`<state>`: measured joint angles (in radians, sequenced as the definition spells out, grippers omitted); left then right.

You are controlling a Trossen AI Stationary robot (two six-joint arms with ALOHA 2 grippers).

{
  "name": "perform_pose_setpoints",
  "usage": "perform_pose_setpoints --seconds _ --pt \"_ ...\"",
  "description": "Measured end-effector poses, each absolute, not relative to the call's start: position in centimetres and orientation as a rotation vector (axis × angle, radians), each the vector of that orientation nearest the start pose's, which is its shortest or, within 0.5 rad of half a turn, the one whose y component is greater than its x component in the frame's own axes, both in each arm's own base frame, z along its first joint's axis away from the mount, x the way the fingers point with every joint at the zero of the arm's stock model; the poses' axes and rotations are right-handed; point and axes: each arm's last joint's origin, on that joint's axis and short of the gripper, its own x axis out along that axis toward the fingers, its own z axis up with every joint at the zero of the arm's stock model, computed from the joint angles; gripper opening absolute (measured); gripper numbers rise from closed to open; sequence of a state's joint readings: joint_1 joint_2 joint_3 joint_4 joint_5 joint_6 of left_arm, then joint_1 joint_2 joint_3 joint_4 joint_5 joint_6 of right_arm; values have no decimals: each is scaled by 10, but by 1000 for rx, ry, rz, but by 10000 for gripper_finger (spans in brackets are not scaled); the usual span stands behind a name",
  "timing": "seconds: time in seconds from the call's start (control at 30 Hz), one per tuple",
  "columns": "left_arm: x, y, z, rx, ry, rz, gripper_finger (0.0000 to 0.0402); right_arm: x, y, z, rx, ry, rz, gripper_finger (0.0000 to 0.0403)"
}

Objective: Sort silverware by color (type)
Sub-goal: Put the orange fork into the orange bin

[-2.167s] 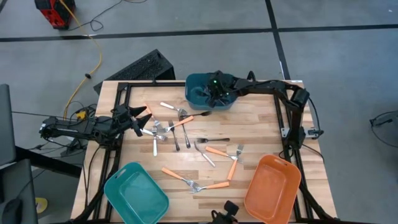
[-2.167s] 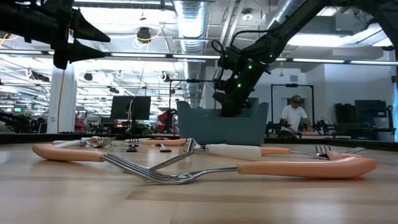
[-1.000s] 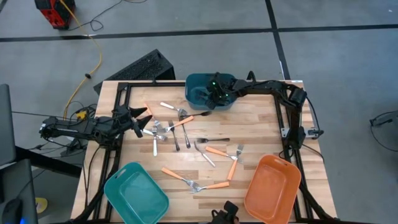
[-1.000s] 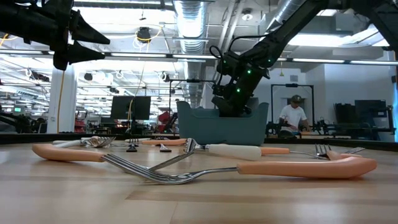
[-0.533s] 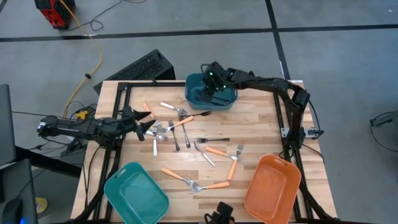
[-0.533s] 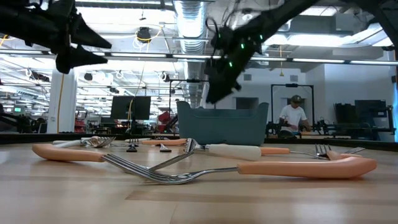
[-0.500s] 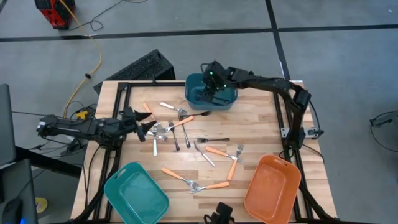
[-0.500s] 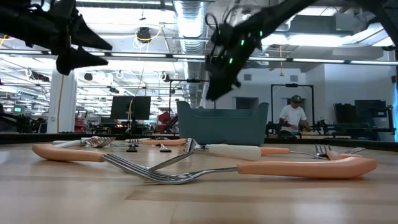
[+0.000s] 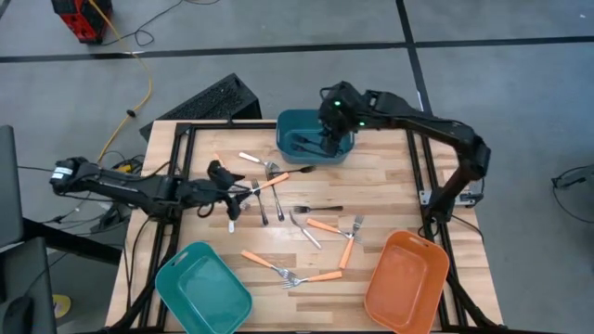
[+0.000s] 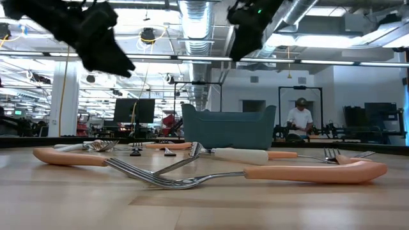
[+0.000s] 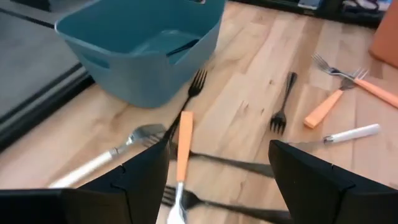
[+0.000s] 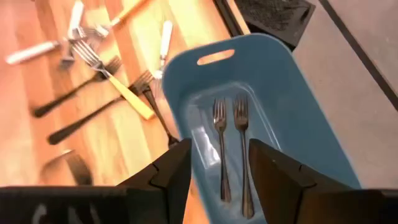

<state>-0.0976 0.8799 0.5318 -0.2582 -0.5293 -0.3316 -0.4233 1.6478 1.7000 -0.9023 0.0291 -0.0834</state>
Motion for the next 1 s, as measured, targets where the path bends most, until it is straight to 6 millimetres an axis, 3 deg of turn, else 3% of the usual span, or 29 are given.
perform_pose_setpoints --seconds 0.2,0.5,0.7,1.0 --pt "206 11 232 -96 573 565 261 285 -115 396 96 830 -368 182" --pt "228 40 196 -61 774 541 261 251 -88 424 58 776 -464 182" --pt "243 46 180 -17 799 475 261 246 -83 426 42 787 -480 182" --pt "255 57 144 -13 913 511 261 245 -82 422 37 809 -484 182"
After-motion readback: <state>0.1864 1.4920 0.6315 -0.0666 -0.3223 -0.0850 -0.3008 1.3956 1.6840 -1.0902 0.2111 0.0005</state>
